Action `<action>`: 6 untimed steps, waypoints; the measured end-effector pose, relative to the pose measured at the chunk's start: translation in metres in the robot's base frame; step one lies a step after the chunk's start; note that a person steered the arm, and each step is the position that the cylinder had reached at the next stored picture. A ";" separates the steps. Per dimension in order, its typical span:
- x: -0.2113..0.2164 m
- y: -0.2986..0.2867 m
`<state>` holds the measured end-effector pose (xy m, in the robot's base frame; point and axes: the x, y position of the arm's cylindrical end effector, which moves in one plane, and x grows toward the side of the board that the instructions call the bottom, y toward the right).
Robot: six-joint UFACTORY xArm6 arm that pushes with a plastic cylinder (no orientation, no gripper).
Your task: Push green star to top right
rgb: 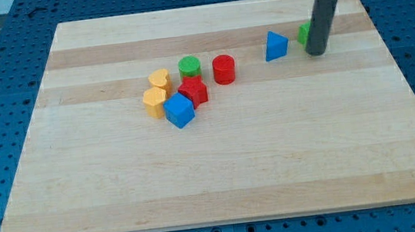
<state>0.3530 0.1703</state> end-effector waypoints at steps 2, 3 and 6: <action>-0.035 0.007; -0.051 0.009; -0.112 0.024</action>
